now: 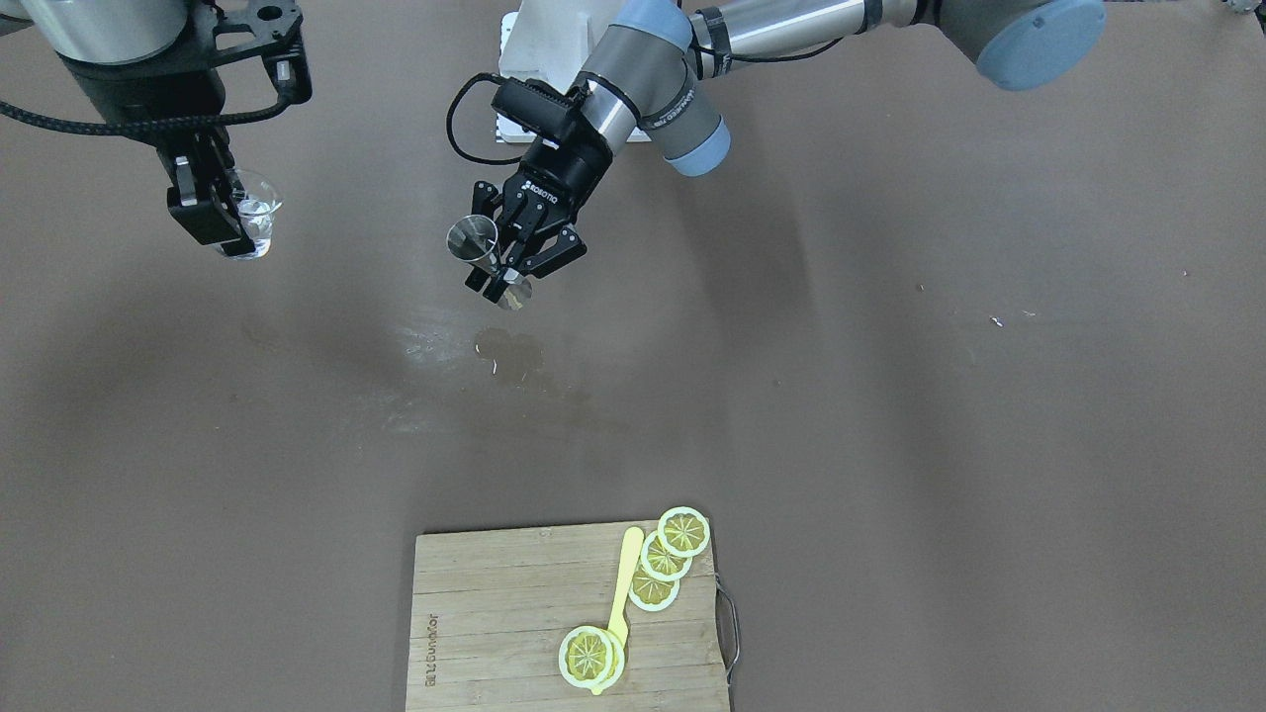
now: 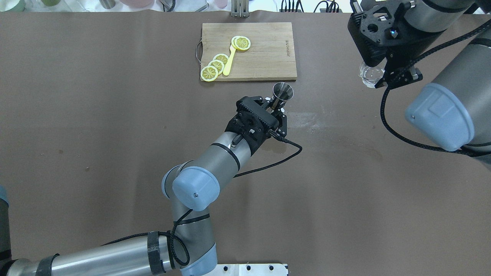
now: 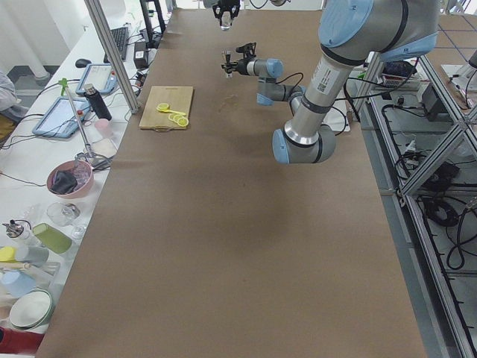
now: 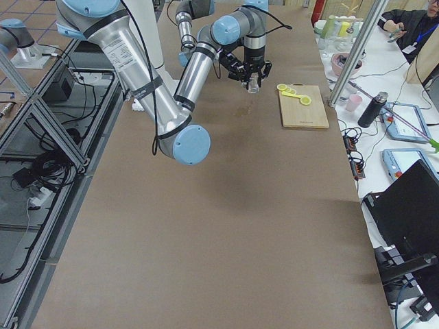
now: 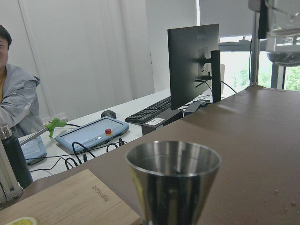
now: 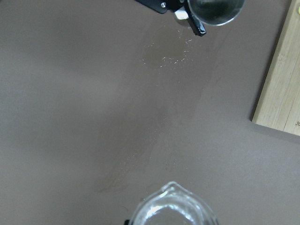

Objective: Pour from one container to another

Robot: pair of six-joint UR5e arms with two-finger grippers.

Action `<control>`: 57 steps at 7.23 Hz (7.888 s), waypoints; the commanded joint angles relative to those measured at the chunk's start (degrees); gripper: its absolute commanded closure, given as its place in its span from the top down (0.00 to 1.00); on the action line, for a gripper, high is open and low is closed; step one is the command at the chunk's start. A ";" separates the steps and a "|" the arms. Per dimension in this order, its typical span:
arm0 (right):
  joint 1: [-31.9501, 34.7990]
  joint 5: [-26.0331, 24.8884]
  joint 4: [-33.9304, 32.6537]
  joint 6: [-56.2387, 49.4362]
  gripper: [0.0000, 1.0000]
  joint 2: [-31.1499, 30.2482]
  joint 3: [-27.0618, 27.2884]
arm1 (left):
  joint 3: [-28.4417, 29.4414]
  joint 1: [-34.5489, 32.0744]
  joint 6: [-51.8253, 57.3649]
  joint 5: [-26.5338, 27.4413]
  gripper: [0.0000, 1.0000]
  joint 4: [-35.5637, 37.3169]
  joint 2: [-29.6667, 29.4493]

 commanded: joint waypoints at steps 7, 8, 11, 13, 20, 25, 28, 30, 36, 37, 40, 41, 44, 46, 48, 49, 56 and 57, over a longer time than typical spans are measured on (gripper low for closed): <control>13.24 21.70 38.43 1.82 0.00 -20.15 -13.07 | -3.79 -2.63 0.26 0.88 0.00 -12.91 12.52; 13.94 25.65 42.93 1.82 0.00 -19.89 -17.73 | -4.05 -3.68 0.26 0.88 0.00 -15.53 14.90; 18.60 31.30 55.11 1.55 0.00 -20.33 -28.10 | -4.14 -4.22 0.26 0.88 0.00 -19.69 19.30; 19.14 32.20 61.84 1.64 0.00 -19.98 -34.54 | -4.31 -5.10 0.18 1.58 0.00 -22.21 23.86; 16.50 30.79 81.80 4.36 0.00 -19.36 -49.05 | -3.79 -8.08 -0.97 1.58 0.00 -34.45 41.54; 14.41 26.68 82.61 11.73 0.00 -13.66 -54.69 | 0.41 -8.88 -7.65 1.32 0.00 -42.86 45.32; 6.32 20.69 95.08 28.68 0.00 -12.17 -54.69 | 0.78 -8.88 -7.65 1.23 0.00 -43.07 46.47; 5.08 20.77 95.09 32.21 0.00 -10.93 -54.87 | 2.00 -8.70 -7.91 1.49 0.00 -44.55 47.62; -0.02 19.01 95.27 34.07 0.00 -5.65 -60.14 | 1.50 4.19 -18.61 21.59 0.00 -44.65 53.57; -0.11 19.01 95.27 35.46 0.00 -5.65 -60.14 | 1.40 4.30 -18.81 21.79 0.00 -44.48 54.64; -0.29 18.93 95.18 36.53 0.00 -5.30 -60.14 | -2.99 4.39 -22.64 23.81 0.00 -35.88 56.58; -0.37 18.75 95.18 36.53 0.32 -5.30 -60.14 | -4.74 4.39 -28.59 25.21 0.00 -29.51 56.75; -0.99 18.66 95.18 36.53 0.47 -5.47 -60.23 | -6.16 4.39 -34.98 28.29 0.00 -21.12 56.75; -1.08 18.49 95.18 36.53 0.51 -5.39 -60.58 | -6.86 4.92 -38.65 32.58 0.00 -14.29 56.40; -1.17 18.49 95.18 36.53 1.00 -5.12 -60.41 | -7.30 5.01 -47.44 35.76 0.00 -6.73 56.23; -1.17 18.49 95.18 36.53 1.00 -5.12 -60.41 | -7.30 5.18 -49.46 36.55 0.00 -4.94 55.79; 10.05 24.11 94.92 42.20 1.00 -8.09 -52.35 | -7.39 7.21 -62.31 38.94 0.00 5.97 54.56; 12.52 24.20 94.66 48.94 1.00 -9.94 -49.80 | -6.87 7.21 -62.40 38.85 0.00 5.89 53.69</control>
